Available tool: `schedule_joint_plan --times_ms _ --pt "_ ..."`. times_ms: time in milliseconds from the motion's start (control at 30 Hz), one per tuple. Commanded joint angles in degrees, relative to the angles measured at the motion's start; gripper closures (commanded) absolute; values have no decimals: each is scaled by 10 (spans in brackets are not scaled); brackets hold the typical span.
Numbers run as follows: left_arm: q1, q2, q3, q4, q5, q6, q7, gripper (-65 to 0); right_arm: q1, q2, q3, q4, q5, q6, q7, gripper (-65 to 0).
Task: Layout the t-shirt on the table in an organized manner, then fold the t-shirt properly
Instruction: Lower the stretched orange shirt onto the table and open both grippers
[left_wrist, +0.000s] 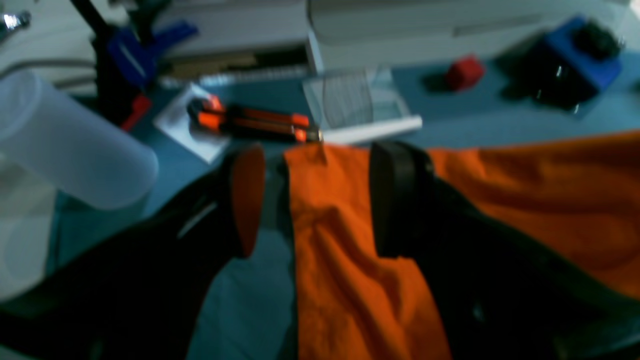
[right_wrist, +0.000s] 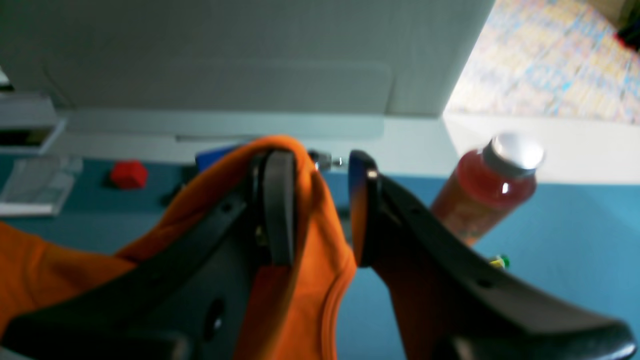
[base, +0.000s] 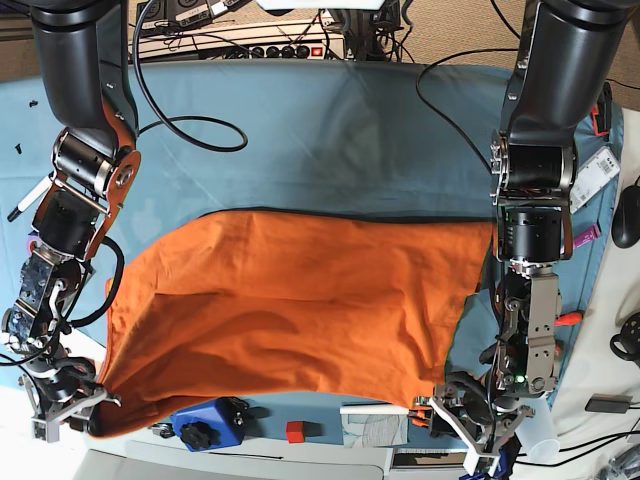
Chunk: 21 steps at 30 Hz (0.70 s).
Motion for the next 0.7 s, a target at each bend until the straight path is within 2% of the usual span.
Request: schedule_joint_plan --times_ms 0,133,200,467,500,600,667 --pt "-23 -2 -1 11 -13 0 -6 -344 24 8 1 10 14 12 7 -183" --pt "-23 -2 -1 15 -37 -1 8 -344 24 8 1 10 24 47 -16 -256" --pt "-23 -2 -1 21 -38 -1 19 -344 25 8 1 10 23 51 -31 -260" --pt "-25 -13 -1 55 -68 -1 67 -343 24 8 2 25 28 49 -19 -260" --pt "-26 -14 -1 58 -71 -1 74 -344 26 8 2 26 27 42 -16 -260" --pt "-26 -18 -1 61 -88 -5 91 -344 30 8 1 25 -11 -35 -17 -260" --pt "-25 -18 -1 61 -88 -16 102 -344 32 9 1 15 -49 -69 -31 -260"
